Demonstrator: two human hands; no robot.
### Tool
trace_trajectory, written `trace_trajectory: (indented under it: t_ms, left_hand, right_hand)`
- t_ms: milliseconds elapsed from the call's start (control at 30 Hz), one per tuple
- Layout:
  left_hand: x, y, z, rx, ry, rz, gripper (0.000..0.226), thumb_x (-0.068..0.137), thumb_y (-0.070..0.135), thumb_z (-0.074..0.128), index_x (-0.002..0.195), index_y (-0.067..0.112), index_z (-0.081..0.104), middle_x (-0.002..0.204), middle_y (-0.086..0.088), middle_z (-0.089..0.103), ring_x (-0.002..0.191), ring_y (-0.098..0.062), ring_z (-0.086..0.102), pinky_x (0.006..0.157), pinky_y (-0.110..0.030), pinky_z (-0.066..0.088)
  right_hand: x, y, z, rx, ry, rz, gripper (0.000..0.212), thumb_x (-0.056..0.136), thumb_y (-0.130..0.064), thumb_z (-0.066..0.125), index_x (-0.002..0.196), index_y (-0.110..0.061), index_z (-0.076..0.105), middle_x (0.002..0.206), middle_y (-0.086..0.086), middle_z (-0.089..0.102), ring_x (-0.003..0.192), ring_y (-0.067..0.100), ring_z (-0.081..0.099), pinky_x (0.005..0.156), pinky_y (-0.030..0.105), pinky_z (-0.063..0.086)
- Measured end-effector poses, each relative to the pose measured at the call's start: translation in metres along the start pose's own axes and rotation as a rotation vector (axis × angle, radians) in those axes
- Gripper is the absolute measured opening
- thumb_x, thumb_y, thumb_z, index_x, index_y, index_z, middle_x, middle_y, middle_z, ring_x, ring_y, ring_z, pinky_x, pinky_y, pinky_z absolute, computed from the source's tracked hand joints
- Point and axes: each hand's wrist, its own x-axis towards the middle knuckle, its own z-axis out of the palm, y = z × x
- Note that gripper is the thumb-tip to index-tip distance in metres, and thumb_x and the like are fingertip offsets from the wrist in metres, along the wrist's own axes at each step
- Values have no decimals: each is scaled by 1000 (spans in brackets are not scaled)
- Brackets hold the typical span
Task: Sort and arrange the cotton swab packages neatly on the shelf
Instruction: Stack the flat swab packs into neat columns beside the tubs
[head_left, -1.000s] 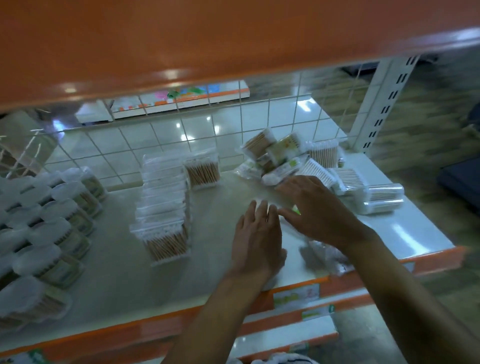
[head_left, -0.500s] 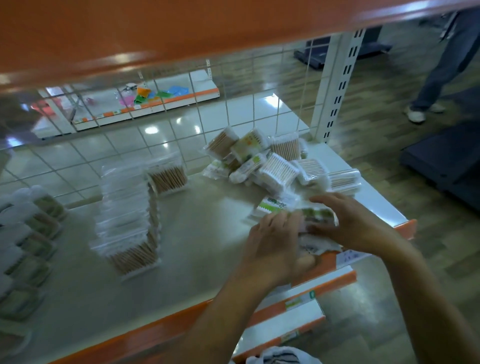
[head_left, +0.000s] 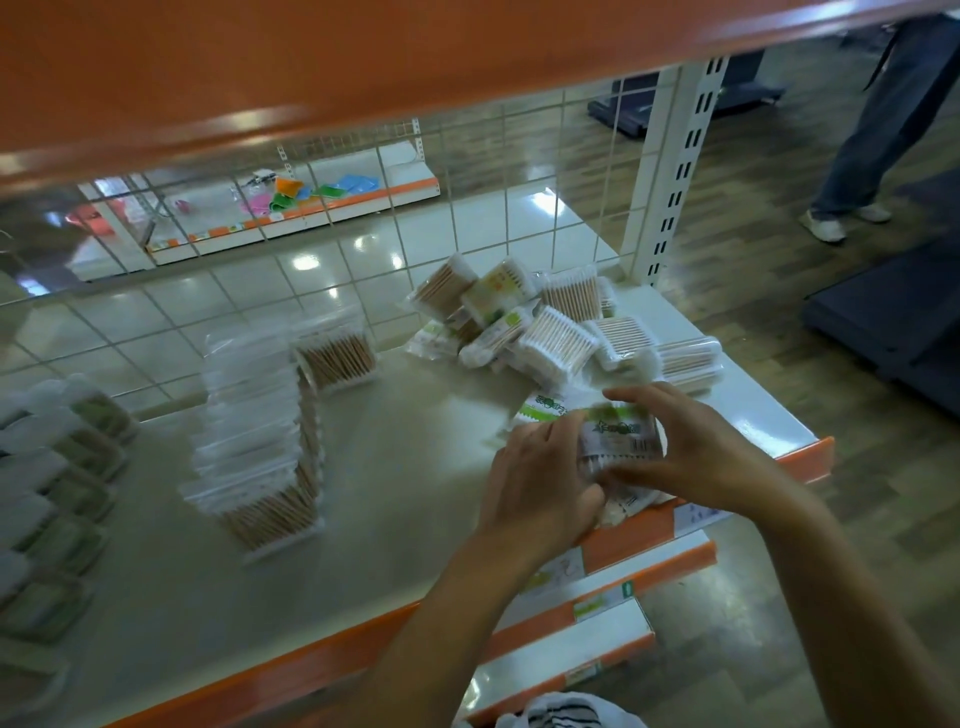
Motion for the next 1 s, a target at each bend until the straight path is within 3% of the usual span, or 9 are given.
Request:
trace_trajectory:
  t_ms: [100, 200, 333, 467, 533, 633, 733, 900, 1000]
  left_hand:
    - [-2, -3, -5, -62, 64, -15, 60, 79, 32, 61, 134, 29, 37, 127, 2, 53, 117, -19, 45, 92, -32, 39]
    - [-5, -10, -12, -226, 107, -19, 52, 85, 22, 57, 133, 31, 41, 127, 6, 55, 111, -13, 53, 90, -31, 47]
    - [-10, -21, -19, -498, 163, -27, 45, 88, 15, 59, 130, 29, 50, 125, 7, 58, 100, -3, 61, 79, -16, 53]
    - [-12, -30, -23, -534, 320, -92, 29, 94, 27, 56, 123, 26, 56, 117, 7, 62, 94, -3, 63, 76, -16, 53]
    - [-14, -35, -23, -494, 365, -112, 26, 96, 31, 53, 121, 25, 56, 116, 6, 63, 94, -3, 64, 77, -22, 55]
    - [-16, -40, -23, -442, 396, -111, 35, 89, 34, 54, 122, 23, 56, 119, 6, 61, 97, -5, 61, 83, -28, 54]
    - [-18, -40, -26, -382, 397, -113, 50, 83, 48, 48, 125, 23, 53, 121, 8, 58, 97, 1, 52, 81, -13, 44]
    - [-20, -41, -27, -387, 364, -132, 70, 76, 68, 35, 131, 25, 46, 125, 8, 55, 110, -10, 51, 90, -30, 45]
    - [-20, -40, -29, -403, 365, -132, 70, 77, 70, 34, 130, 25, 45, 120, 11, 54, 107, -8, 52, 88, -23, 43]
  right_hand:
    - [3, -6, 3, 62, 29, -50, 76, 62, -45, 77, 130, -27, 47, 120, -11, 48, 108, 8, 52, 79, 12, 43]
    - [5, -13, 9, 183, 51, -93, 84, 54, -60, 66, 129, -27, 47, 122, -13, 46, 111, 9, 52, 87, 21, 48]
    - [11, -22, 24, 252, 96, -140, 74, 68, -23, 80, 133, -25, 45, 138, -13, 38, 126, 7, 42, 94, 24, 47]
    - [16, -35, 37, 646, 109, -69, 65, 82, 11, 61, 126, -35, 48, 128, -22, 47, 119, 10, 53, 86, 26, 53]
    - [19, -39, 43, 871, 132, 26, 64, 84, 14, 55, 129, -31, 46, 116, -19, 58, 105, 12, 63, 80, 27, 55]
    - [23, -43, 50, 996, 147, 100, 61, 84, 12, 55, 133, -22, 44, 120, -1, 60, 101, 17, 65, 82, 34, 56]
    - [26, -48, 57, 1078, 116, 96, 50, 84, 14, 51, 124, -15, 51, 109, 10, 68, 104, 24, 65, 88, 37, 53]
    - [28, -56, 66, 1074, 116, 61, 44, 84, 14, 52, 118, -14, 57, 105, 10, 70, 104, 26, 64, 92, 40, 50]
    - [30, -61, 67, 1007, 124, 26, 42, 86, 12, 53, 121, -9, 57, 107, 10, 70, 104, 23, 65, 90, 38, 52]
